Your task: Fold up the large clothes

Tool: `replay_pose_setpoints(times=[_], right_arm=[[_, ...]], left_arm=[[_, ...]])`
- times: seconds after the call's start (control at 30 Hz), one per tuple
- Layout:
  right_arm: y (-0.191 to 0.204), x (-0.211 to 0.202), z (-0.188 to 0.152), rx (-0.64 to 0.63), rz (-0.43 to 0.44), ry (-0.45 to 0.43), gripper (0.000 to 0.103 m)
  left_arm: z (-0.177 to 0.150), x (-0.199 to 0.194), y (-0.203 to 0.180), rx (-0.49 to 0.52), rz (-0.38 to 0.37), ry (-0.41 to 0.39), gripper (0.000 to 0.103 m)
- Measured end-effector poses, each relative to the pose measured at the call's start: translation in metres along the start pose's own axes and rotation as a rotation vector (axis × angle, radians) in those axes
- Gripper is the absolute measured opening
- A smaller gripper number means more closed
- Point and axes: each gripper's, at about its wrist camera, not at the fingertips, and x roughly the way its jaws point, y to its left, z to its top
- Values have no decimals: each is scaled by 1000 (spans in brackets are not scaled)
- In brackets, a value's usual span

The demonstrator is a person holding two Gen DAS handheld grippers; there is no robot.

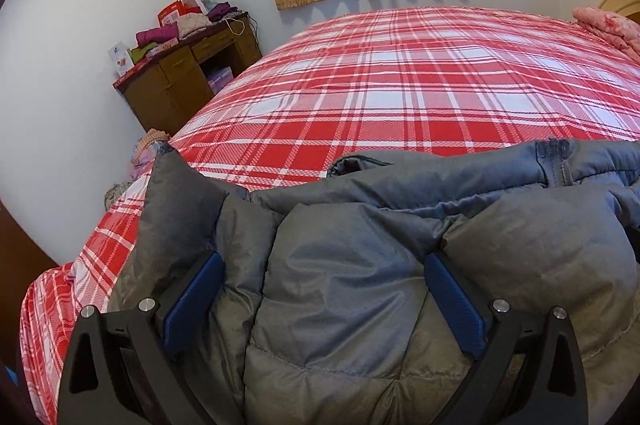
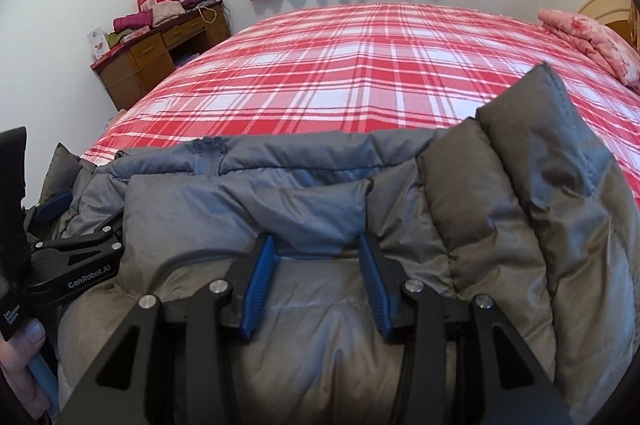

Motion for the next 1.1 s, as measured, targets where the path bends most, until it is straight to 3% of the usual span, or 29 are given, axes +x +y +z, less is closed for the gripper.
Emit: replay_pose_setpoints(times=[1.1], right_arm=[[8,21,2,-47,-82,53,48]], left_arm=[[0,11,-12,50,41,37,102]])
